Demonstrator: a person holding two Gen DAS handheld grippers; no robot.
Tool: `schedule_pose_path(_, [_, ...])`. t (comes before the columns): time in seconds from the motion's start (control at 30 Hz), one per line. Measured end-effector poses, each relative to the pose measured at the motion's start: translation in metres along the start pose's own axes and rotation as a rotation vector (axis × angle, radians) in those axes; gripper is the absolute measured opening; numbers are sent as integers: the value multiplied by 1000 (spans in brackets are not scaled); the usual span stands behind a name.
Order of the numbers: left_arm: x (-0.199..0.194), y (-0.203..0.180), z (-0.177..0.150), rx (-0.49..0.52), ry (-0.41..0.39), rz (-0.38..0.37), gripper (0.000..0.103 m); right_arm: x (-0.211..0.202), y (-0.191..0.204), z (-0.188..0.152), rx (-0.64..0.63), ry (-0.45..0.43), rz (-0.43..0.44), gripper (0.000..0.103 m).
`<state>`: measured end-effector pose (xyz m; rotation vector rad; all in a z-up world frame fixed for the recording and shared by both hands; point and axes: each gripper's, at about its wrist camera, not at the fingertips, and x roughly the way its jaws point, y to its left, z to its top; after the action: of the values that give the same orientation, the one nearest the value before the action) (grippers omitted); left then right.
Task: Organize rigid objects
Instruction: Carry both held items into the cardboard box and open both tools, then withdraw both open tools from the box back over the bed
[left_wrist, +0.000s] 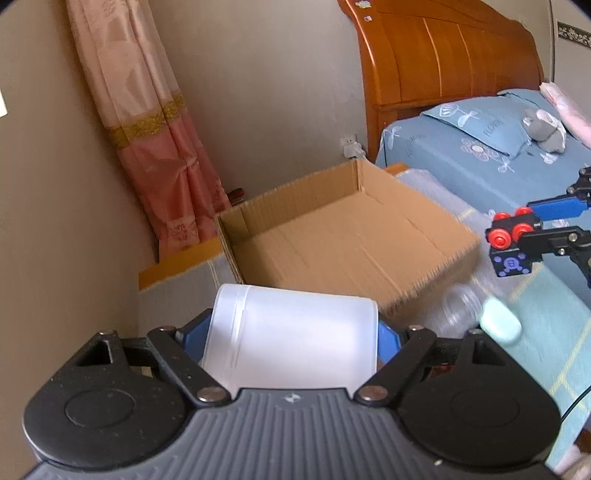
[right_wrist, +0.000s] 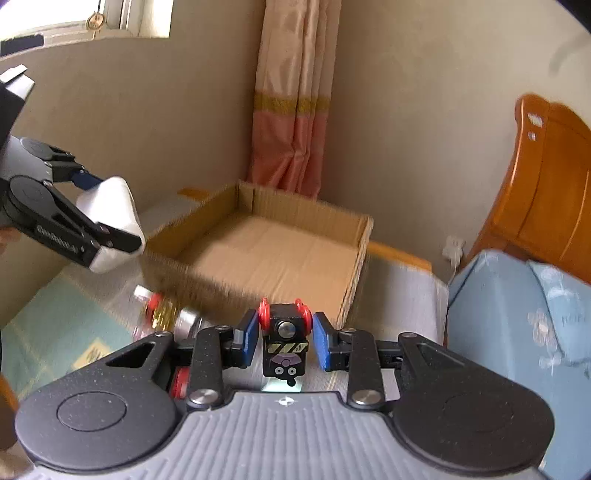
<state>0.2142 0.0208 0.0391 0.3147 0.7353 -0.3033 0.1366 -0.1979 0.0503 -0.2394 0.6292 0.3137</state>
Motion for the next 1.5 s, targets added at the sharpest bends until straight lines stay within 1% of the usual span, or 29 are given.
schedule_pose_path(0.17, [21,6,24,-11,10,13,85,22,-8,35,-14,-13,14,36])
schedule_pose_path(0.33, [39,11,42,-14,20,28,85,53,-22,59,18,11,46,36])
schedule_pose_path(0.43, [49,13,47,-16,34,29,85,69,-31,65,30,22,27,42])
schedule_pose_path(0.5, [55,14,50,-22,44,26,85,77,-37,65,40,42,0,45])
schedule_pose_path(0.53, [58,14,52,-23,47,23,85,78,-39,63,44,49,0,47])
schedule_pose_path(0.6, [63,15,55,-28,55,20,85,77,-41,58,58,50,1,71])
schedule_pose_path(0.63, [66,15,57,-29,58,18,85,76,-41,55,61,46,-3,76])
schedule_pose_path(0.67, [69,15,60,-31,62,17,85,74,-41,53,62,42,-6,84])
schedule_pose_path(0.7, [72,15,62,-33,65,19,85,72,-39,52,63,37,-5,87])
schedule_pose_path(0.77, [78,14,67,-47,65,31,85,67,-38,49,65,32,3,89])
schedule_pose_path(0.87, [81,12,72,-66,38,45,93,62,-34,48,58,32,2,95])
schedule_pose_path(0.9, [81,12,73,-67,31,43,97,61,-33,47,50,32,1,95])
schedule_pose_path(0.97, [79,10,74,-63,30,43,97,55,-30,46,34,26,-6,97])
schedule_pose_path(1.17, [68,10,65,-65,63,42,97,42,-27,39,32,19,-2,100])
schedule_pose_path(1.27, [57,7,57,-51,71,49,97,36,-23,33,32,24,3,101])
schedule_pose_path(1.5, [23,-9,32,-29,47,48,97,17,-8,11,31,22,30,102])
